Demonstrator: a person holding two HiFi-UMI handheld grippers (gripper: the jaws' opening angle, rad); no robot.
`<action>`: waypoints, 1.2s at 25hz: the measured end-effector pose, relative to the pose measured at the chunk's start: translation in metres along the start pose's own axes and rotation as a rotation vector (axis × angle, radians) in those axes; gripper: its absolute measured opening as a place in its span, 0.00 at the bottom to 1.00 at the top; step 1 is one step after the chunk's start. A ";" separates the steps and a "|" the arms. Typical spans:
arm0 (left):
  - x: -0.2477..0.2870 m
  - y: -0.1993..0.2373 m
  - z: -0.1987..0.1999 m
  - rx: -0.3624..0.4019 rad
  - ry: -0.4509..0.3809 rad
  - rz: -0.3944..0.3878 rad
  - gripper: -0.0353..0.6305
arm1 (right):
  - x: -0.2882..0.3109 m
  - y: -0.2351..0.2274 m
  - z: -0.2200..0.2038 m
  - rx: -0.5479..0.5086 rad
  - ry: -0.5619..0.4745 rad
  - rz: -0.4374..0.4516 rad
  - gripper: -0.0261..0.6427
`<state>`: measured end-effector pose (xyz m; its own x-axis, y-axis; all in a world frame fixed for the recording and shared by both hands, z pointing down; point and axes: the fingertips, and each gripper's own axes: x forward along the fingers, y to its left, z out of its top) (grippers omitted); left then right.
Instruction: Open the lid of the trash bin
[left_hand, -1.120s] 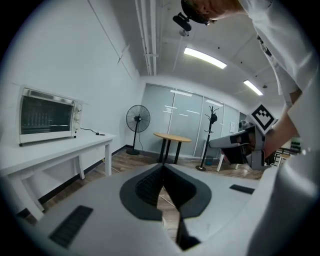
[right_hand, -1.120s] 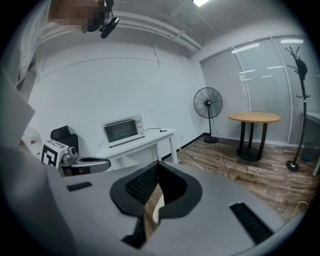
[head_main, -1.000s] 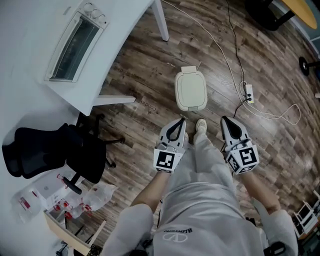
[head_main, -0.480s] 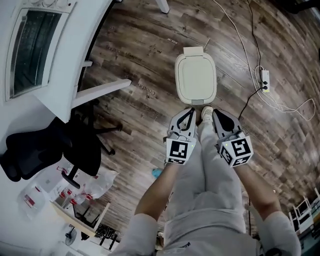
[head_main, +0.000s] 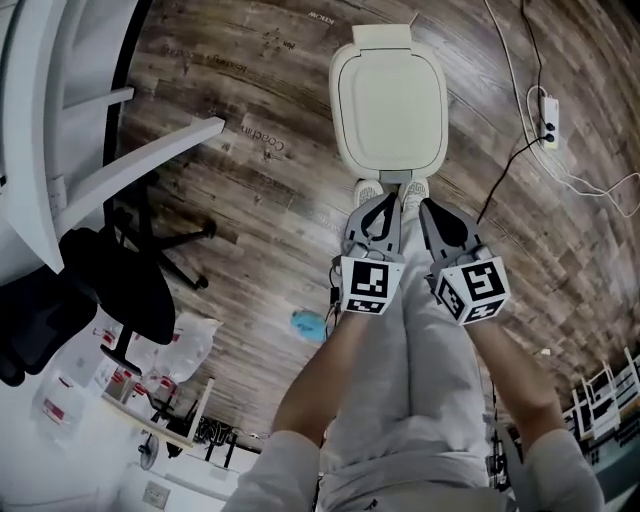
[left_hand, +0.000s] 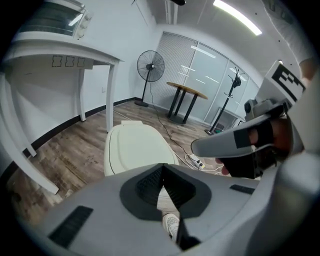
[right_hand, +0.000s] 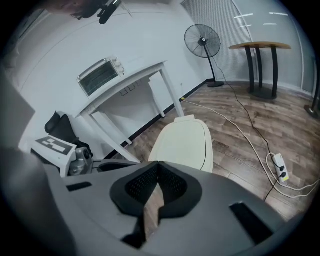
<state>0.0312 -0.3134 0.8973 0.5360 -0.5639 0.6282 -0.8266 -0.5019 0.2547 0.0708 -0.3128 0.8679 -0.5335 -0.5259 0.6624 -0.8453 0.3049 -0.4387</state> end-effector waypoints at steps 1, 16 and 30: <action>0.004 0.000 -0.005 -0.006 0.005 -0.002 0.05 | 0.005 -0.001 -0.006 0.000 0.008 -0.001 0.06; 0.045 0.002 -0.058 -0.029 0.142 0.018 0.05 | 0.038 -0.007 -0.032 -0.010 0.032 -0.022 0.06; 0.053 0.001 -0.070 0.001 0.177 0.020 0.05 | 0.039 -0.009 -0.039 0.006 0.036 -0.020 0.06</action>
<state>0.0472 -0.2979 0.9824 0.4805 -0.4494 0.7531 -0.8368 -0.4921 0.2402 0.0569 -0.3046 0.9214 -0.5172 -0.5027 0.6927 -0.8558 0.2895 -0.4288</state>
